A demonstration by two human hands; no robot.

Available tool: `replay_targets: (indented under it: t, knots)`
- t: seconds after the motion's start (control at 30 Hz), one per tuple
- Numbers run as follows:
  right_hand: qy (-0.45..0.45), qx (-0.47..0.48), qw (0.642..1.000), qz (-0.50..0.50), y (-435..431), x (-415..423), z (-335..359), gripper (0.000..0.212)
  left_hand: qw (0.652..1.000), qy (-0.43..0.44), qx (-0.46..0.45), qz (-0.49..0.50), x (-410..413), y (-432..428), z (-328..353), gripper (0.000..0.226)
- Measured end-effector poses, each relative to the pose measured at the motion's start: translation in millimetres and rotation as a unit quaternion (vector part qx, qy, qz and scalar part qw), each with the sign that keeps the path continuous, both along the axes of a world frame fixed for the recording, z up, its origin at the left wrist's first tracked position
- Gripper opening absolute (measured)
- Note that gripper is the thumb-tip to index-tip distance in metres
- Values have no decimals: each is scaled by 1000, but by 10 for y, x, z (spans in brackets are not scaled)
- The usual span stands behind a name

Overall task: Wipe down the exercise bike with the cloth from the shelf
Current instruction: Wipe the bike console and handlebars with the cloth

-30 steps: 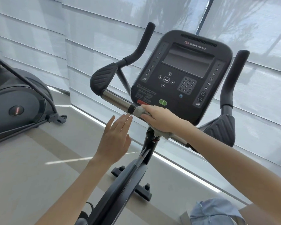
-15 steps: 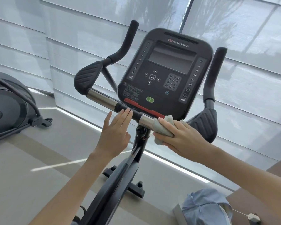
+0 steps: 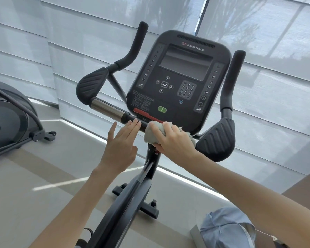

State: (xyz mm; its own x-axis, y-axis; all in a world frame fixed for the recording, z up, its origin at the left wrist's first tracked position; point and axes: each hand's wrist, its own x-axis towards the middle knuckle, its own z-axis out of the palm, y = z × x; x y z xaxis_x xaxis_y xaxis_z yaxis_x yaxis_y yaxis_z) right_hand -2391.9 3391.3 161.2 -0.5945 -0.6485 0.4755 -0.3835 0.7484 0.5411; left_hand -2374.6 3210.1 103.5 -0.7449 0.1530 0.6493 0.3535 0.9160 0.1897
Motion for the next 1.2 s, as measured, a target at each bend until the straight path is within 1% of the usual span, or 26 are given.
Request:
replay_targets:
  t: [0.1,0.2,0.27,0.37,0.43,0.47,0.5,0.57,0.63,0.7,0.77,0.87,0.93,1.0,1.03,1.1,1.13,1.2]
  knots:
    - [-6,-31,999,-4,221,102,-2,50,1000,-4,8,2,1,7,0,70]
    - [-31,-54,998,3,383,159,-19,47,1000,-9,14,1,11,17,-6,71]
    - [-32,-44,998,-14,365,153,-33,46,1000,-12,20,-2,14,27,-9,72]
    - [-17,-5,999,-46,188,83,-59,45,999,-18,29,-6,10,38,-11,73]
    - [3,17,999,-49,1,-8,-53,46,999,-21,27,-7,6,34,-17,73]
    - [-6,20,999,-43,-103,-64,-47,46,999,-20,23,-8,2,26,-20,73]
    - [-35,14,999,-31,-194,-130,-38,45,1000,-19,19,-9,-1,15,-22,74]
    - [-121,-35,992,-3,-308,-257,27,44,1000,-18,12,-7,-2,-5,-18,74]
    - [-213,-98,972,20,-299,-369,117,48,1000,-20,10,-6,3,-14,-4,73]
    - [-292,-139,946,30,-226,-433,190,51,1000,-24,10,-6,17,-12,14,72]
    - [-336,-152,929,22,-133,-433,233,49,1000,-29,7,-6,33,-10,31,72]
    - [-353,-160,922,-9,48,-339,267,46,999,-34,8,-4,46,-14,41,73]
    - [-328,-147,933,-29,161,-230,262,46,999,-34,5,0,49,-14,43,74]
    - [-275,-113,954,-46,233,-108,234,49,999,-35,4,4,53,-5,44,75]
    - [-236,-88,966,-48,260,-49,204,51,999,-37,4,4,54,0,47,75]
    - [-124,-31,991,-31,315,70,126,55,999,-37,2,4,52,0,57,74]
    - [-64,-2,998,-15,354,140,101,54,999,-37,-1,5,52,-1,60,74]
    - [17,47,998,27,487,232,65,47,999,-34,-8,6,48,-7,58,74]
